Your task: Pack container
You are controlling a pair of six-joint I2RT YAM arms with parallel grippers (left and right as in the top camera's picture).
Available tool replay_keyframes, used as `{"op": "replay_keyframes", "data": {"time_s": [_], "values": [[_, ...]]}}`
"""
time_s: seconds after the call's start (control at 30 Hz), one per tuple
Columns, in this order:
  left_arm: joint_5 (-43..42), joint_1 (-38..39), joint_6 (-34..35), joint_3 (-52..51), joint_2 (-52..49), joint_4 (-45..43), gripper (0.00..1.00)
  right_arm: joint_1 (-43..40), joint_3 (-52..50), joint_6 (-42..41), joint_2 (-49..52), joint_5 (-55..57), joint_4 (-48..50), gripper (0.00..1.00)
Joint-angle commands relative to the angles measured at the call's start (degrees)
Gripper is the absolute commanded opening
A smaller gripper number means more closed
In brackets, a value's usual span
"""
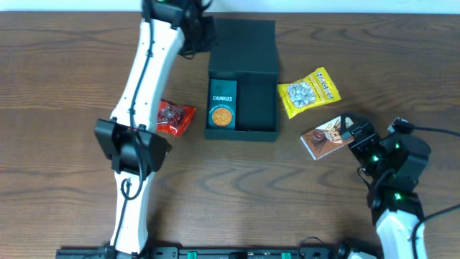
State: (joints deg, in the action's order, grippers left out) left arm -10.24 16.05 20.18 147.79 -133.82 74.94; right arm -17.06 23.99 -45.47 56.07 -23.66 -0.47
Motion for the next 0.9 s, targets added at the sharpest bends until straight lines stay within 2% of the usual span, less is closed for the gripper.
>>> {"op": "replay_keyframes", "data": {"time_s": [0.0,0.07,0.27,0.43,0.53,0.7,0.87], "values": [[0.55,-1.99,-0.90,0.74,0.87,0.24,0.20,1.64,5.07,-4.57,3.63,1.18,-1.73,0.99],[0.55,-3.06,-0.90,0.74,0.87,0.26,0.24,3.37,9.27,-4.15,6.40,3.39,-5.97,0.99],[0.61,-4.70,-0.92,0.74,0.87,0.17,0.30,9.09,24.83,-4.31,16.52,16.11,-27.82,0.99],[2.05,-4.90,-0.94,0.74,0.87,0.07,0.40,12.66,32.68,-9.22,24.90,19.23,-38.07,0.99],[2.12,-4.90,-0.94,0.74,0.87,0.04,0.46,13.77,34.27,-9.35,29.09,19.19,-40.19,0.99],[3.43,-4.90,-0.96,0.72,0.85,0.09,0.66,14.21,34.38,-8.90,33.62,19.15,-41.75,0.99],[3.39,-4.94,-0.96,0.72,0.85,0.07,0.73,14.21,34.38,-7.65,33.94,19.23,-38.29,0.99]]}}
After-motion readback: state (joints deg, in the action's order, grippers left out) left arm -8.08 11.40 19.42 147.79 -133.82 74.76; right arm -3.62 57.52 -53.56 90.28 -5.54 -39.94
